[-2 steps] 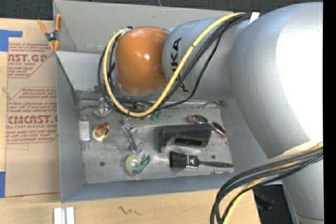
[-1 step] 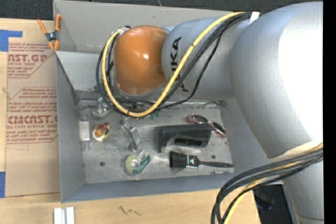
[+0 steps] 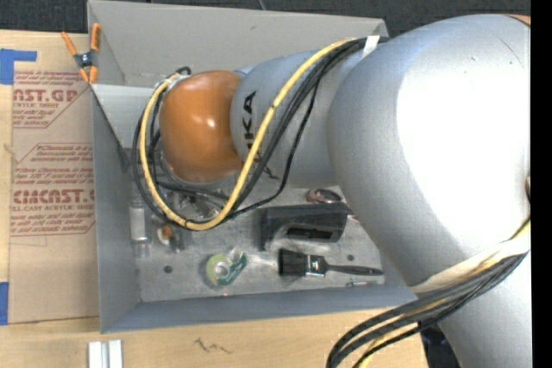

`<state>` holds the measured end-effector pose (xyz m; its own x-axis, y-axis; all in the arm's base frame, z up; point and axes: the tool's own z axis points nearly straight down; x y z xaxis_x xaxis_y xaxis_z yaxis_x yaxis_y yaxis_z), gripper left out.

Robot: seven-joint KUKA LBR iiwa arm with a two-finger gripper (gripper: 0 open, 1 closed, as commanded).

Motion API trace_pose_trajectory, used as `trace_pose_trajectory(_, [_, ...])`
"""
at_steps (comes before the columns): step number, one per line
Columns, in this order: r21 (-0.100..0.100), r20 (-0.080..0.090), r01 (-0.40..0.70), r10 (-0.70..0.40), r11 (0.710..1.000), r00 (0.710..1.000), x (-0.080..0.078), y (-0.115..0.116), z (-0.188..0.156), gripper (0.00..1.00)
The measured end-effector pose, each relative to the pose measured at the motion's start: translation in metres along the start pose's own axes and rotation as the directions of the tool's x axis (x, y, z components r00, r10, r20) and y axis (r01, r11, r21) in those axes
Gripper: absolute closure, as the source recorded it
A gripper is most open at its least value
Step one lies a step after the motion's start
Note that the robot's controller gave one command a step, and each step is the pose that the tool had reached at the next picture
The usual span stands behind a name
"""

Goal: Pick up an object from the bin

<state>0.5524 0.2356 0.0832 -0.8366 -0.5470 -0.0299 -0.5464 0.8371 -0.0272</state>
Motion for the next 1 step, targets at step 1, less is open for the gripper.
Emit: trace_pose_trajectory(1, [0.000, -0.001, 0.000, 0.000, 1.000, 1.000, 0.0004, 0.0000, 0.0005, 1.00])
